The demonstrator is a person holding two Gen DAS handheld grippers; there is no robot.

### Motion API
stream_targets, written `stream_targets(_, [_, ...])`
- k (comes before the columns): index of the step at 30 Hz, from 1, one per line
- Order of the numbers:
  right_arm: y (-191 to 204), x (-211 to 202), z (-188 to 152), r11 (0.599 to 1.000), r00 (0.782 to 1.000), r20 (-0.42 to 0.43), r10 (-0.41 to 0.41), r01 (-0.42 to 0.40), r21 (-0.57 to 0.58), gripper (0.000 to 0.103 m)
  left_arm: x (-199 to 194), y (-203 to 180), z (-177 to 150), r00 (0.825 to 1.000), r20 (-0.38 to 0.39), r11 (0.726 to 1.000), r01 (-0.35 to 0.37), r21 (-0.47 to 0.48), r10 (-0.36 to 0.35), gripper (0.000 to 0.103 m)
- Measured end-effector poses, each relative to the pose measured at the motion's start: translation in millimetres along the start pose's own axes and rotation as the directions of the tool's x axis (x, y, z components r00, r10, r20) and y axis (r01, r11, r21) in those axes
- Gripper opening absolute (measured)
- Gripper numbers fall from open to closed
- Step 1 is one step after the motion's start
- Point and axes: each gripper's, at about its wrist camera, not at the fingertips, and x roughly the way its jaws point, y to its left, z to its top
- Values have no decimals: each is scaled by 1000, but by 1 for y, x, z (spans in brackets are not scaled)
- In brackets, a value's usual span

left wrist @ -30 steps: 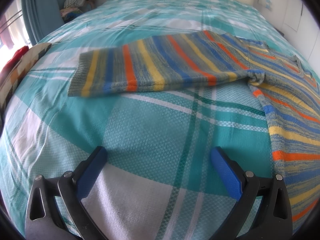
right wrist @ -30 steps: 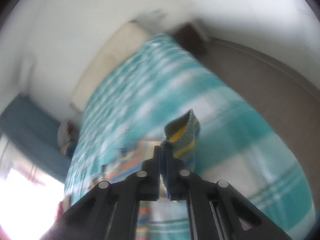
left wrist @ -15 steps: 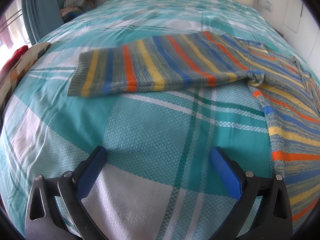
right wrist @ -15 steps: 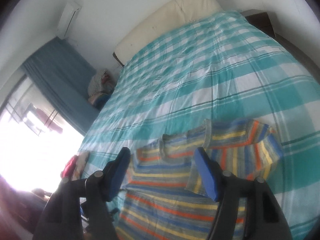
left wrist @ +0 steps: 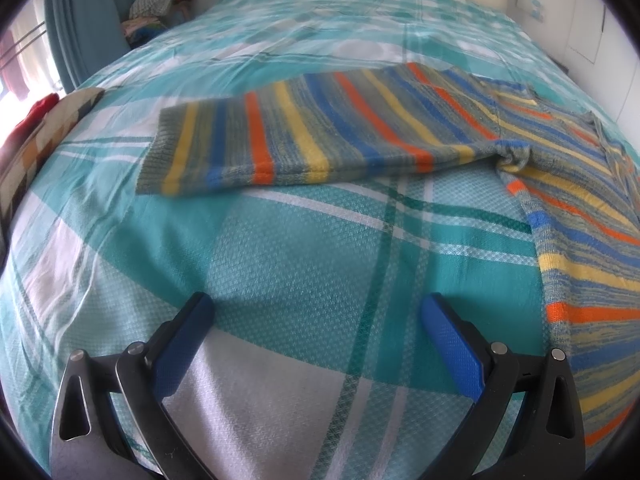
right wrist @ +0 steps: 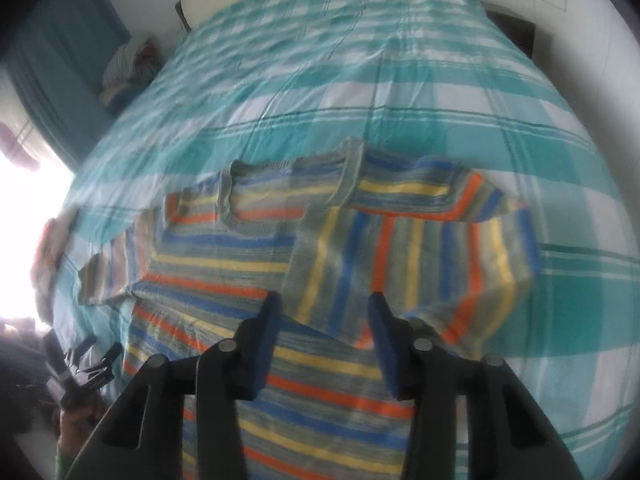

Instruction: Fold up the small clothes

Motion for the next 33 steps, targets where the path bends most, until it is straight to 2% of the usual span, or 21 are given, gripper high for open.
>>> stream_targets(2, [22,28,9,999,999,-34,-38,38,-22,31,0,0,0,1000,0,1000,0,0,0,103])
stream_targets(4, [36,53,15,992,990,-62,-125,123,-35,29,0,0,0,1000,-1,1000,0,0,0,103])
stream_targets(7, [36,76,19,968,964,-96,-250,250,-5,28,0,0,0,1000,-4,1000,0,-1,0,103])
stream_targets(9, [31,79,20,950,946,-95,-310,311,3,5,0,0,0,1000,-6,1000,0,-1,0,103])
stream_targets(10, [28,72,21,953,951,-76,-299,301,24,5,0,0,0,1000,-6,1000,0,0,0,103])
stream_targets(12, [25,50,23,982,986,0,-166,165,87,5,1,0,1,1000,-6,1000,-1,0,1,103])
stream_targets(13, [26,41,24,992,995,35,-89,86,90,5,1,0,1,1000,-7,1000,-2,0,2,103])
stream_targets(14, [27,32,27,996,997,71,21,-27,85,5,1,-1,1,1000,-7,1000,-3,1,3,103])
stream_targets(15, [28,27,29,989,988,86,126,-132,73,5,2,-1,2,1000,-7,1000,-5,2,5,103])
stream_targets(16, [29,25,30,985,984,80,156,-161,63,5,3,-2,2,1000,-7,1000,-5,2,5,103])
stream_targets(17, [27,23,31,985,985,82,152,-158,67,12,3,-1,2,1000,-6,1000,-5,2,5,103])
stream_targets(18, [24,22,31,983,984,89,158,-165,81,29,3,-1,2,1000,-4,1000,-4,2,4,103])
stream_targets(20, [11,13,26,968,969,131,209,-224,117,53,2,-1,2,1000,-1,1000,0,-1,0,103])
stream_targets(21, [6,7,22,964,964,158,214,-234,122,54,2,0,2,1000,-1,1000,1,-2,-1,103])
stream_targets(25, [-10,-13,1,981,968,198,153,-173,89,54,2,-1,1,1000,-2,1000,-4,0,4,103])
stream_targets(28, [-30,-32,-27,997,975,216,49,-60,43,54,2,-1,1,1000,-1,1000,-3,-1,3,103])
stream_targets(31, [-66,-51,-69,996,961,262,-89,86,21,54,2,-1,1,1000,0,1000,-3,-1,3,103])
stream_targets(33, [-93,-63,-101,983,938,297,-179,179,27,59,2,-1,1,1000,-1,1000,-3,-1,3,103])
